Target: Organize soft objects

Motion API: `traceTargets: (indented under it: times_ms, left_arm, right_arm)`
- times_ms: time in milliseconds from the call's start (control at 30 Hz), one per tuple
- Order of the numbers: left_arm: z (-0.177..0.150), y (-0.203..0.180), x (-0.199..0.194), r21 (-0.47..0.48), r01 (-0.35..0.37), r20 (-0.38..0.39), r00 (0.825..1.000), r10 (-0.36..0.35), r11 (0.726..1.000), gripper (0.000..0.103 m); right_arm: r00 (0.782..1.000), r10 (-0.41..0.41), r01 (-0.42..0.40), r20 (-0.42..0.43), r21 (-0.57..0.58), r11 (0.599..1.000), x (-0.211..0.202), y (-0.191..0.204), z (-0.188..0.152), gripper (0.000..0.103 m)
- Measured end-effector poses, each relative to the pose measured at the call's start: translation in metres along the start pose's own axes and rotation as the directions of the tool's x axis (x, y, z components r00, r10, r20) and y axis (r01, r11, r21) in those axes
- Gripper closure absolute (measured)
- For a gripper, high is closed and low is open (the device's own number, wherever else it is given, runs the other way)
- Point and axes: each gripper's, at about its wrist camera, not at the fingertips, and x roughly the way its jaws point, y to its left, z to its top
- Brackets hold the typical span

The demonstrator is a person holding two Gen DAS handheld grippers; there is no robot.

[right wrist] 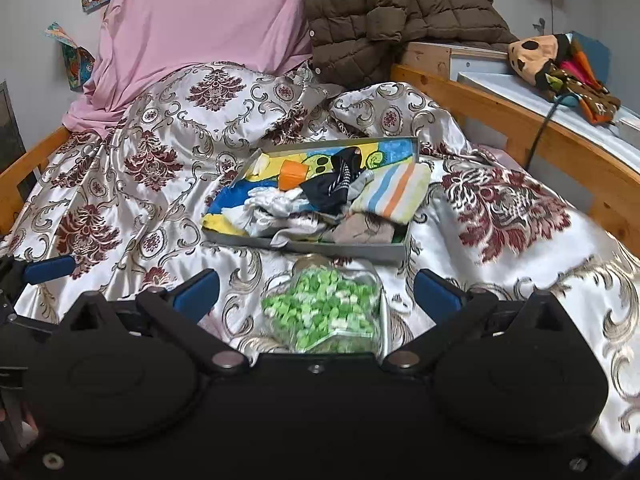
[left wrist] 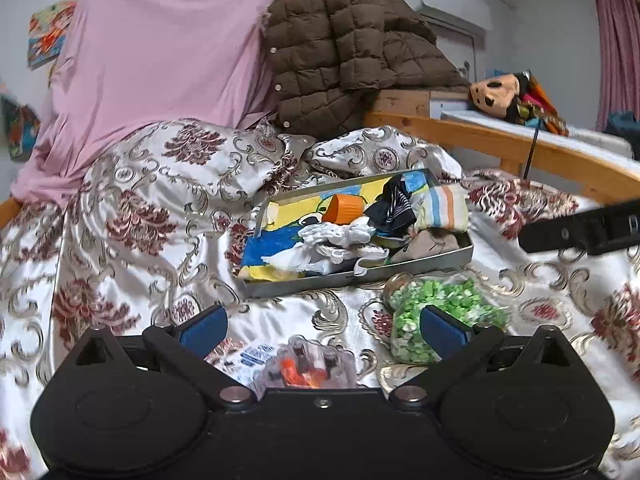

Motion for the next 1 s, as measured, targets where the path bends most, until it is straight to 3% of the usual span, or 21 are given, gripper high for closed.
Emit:
traceTargets:
  times_ms: [300, 567, 1000]
  left_arm:
    - [-0.017, -0.005, -0.028, -0.088, -0.001, 0.028, 1.000, 0.003, 0.996, 0.001]
    - [-0.032, -0.003, -0.051, -0.191, -0.004, 0.063, 0.998, 0.016, 0.982, 0.001]
    - [-0.055, -0.015, -0.070, -0.188, -0.031, 0.075, 0.996, 0.045, 0.982, 0.001]
  right_arm:
    - [1.000, -0.014, 0.015, -0.011, 0.029, 0.999, -0.028, -0.002, -0.027, 0.001]
    - [0.997, -0.070, 0.069, 0.038, 0.039, 0.997, -0.055, -0.013, -0.061, 0.001]
    - [0.989, -0.097, 0.096, 0.114, 0.012, 0.995, -0.086, -0.006, -0.107, 0.001]
